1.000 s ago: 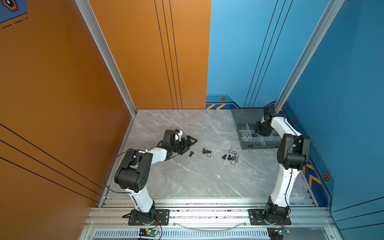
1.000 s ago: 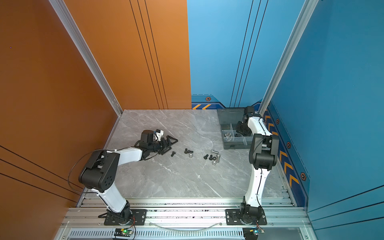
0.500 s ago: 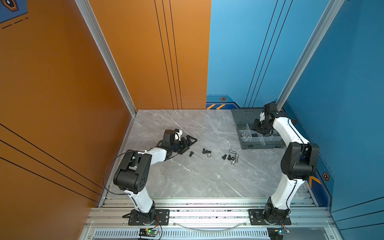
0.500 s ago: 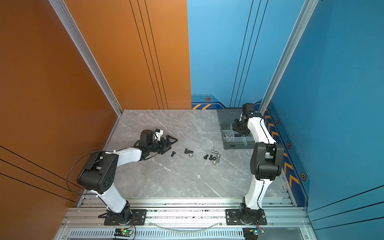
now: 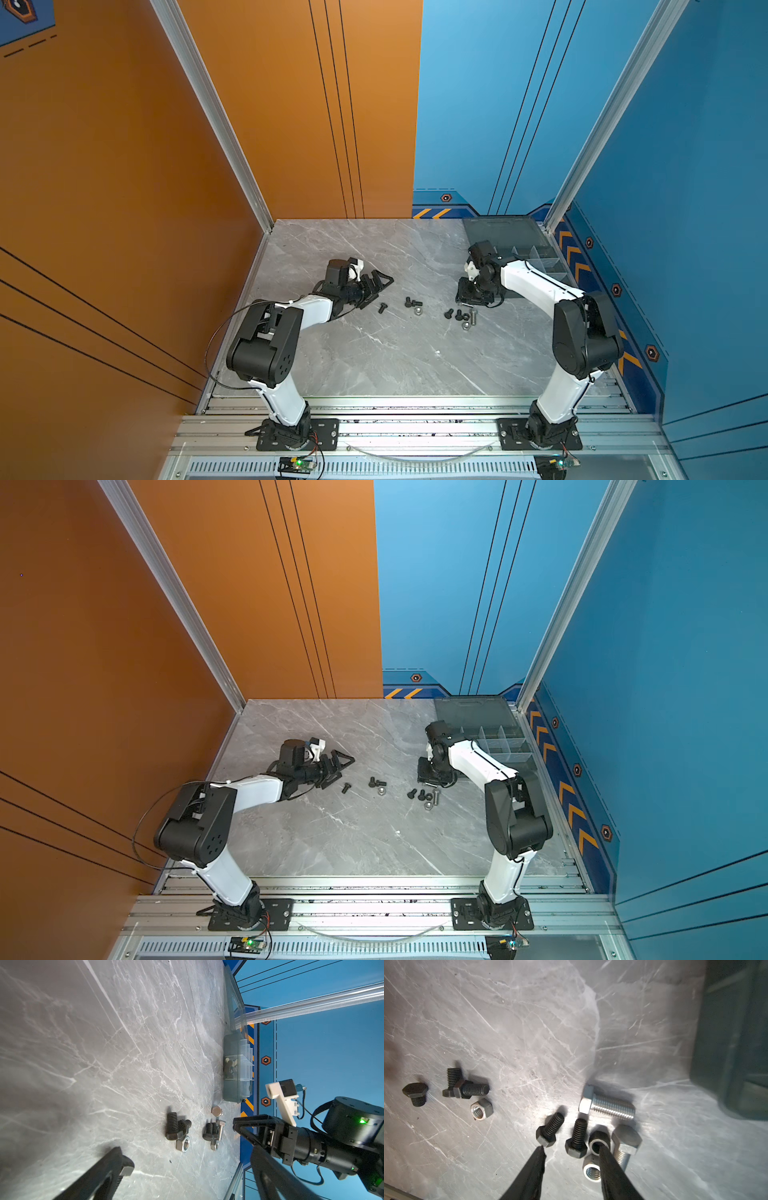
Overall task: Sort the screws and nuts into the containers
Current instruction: 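Move the open right gripper back over the pile of parts, then lower the right gripper between black bolts toward a black hex nut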
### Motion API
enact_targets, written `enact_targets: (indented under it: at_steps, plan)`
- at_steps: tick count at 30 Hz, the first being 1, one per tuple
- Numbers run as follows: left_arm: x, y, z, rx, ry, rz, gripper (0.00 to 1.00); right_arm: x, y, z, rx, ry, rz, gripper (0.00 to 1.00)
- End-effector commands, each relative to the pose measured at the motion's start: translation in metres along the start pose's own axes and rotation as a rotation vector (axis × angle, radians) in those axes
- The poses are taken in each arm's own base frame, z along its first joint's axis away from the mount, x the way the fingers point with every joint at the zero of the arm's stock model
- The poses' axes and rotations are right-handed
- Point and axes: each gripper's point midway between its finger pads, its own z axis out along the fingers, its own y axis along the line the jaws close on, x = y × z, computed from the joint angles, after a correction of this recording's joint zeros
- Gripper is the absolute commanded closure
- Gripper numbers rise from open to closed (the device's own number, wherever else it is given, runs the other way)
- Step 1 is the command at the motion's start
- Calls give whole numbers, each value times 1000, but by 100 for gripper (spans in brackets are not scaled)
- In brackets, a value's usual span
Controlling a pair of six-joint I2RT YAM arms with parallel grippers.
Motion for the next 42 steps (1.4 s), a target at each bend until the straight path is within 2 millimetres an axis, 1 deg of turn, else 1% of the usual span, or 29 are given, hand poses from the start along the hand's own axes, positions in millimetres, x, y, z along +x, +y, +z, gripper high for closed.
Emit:
enact_targets:
  at_steps: [1, 3, 6, 9, 20, 25, 42]
  plan:
    - [1, 3, -7, -4, -5, 5, 2, 7, -8, 13, 7, 12, 75, 54]
    - [1, 5, -8, -8, -7, 1, 2, 13, -10, 17, 2, 28, 90, 55]
    - [2, 7, -8, -12, -5, -2, 2, 21, -8, 22, -22, 47, 98, 55]
    - [2, 8, -7, -14, -5, -3, 2, 26, -12, 25, -15, 56, 108, 55]
    - [1, 7, -6, -12, -3, -4, 2, 29, -25, 23, 15, 47, 132, 56]
    - [2, 6, -4, -11, 2, -2, 2, 32, -33, 26, 27, 58, 143, 56]
    - [3, 7, 3, -13, 17, -6, 2, 41, -44, 25, 65, 72, 141, 58]
